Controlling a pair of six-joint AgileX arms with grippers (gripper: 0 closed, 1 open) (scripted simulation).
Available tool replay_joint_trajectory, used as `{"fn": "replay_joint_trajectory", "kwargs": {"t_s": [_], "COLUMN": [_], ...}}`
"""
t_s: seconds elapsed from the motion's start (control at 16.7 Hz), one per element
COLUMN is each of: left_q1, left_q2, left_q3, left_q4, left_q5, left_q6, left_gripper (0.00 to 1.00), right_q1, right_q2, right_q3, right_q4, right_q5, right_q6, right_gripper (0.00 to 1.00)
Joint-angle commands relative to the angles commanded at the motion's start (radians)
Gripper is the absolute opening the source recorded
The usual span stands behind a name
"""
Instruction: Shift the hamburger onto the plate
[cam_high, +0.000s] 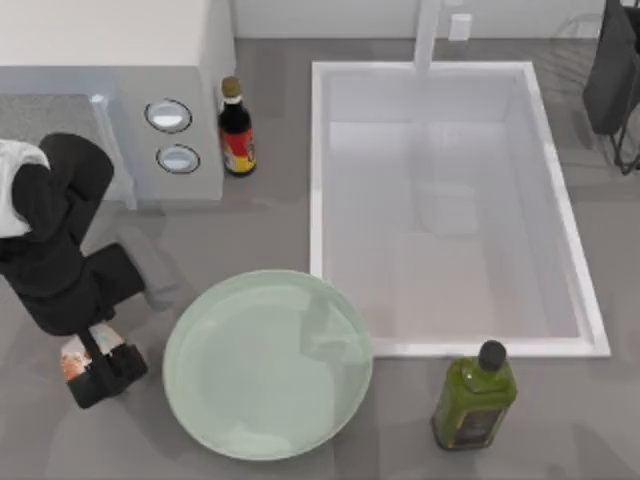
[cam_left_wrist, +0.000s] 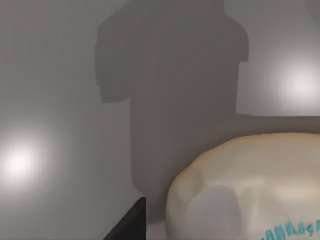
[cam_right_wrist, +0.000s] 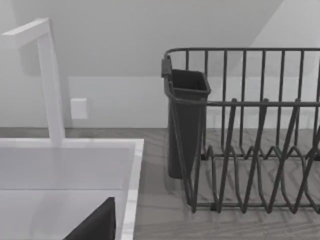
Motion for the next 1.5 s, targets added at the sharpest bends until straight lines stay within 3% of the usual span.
{"fn": "replay_joint_trajectory", "kwargs": {"t_s": [0.36,0.78,1.2,1.5], "left_q1": [0.000,0.000,-0.005,-0.080], "left_q2": [-0.091,-0.208,-0.215,-0.161], "left_q3": [0.080,0.263,0.279,0.331], "left_q4": [-0.144,-0.461,-0.478,-0.490], "left_q5": [0.018,0.017,0.016,0.016], "left_q6": [-0.005,-0.012,0.001,0.213], "left_gripper": [0.00,0.00,0.00,0.00], "right_q1": [0.000,0.000,0.000,0.000], "right_q2": [0.000,0.000,0.000,0.000], "right_q3": [0.000,0.000,0.000,0.000], "right_q4": [0.000,0.000,0.000,0.000], "right_q5": [0.000,0.000,0.000,0.000], "right_q6": [0.000,0.000,0.000,0.000], "right_gripper": [1.00,1.00,1.00,1.00]}}
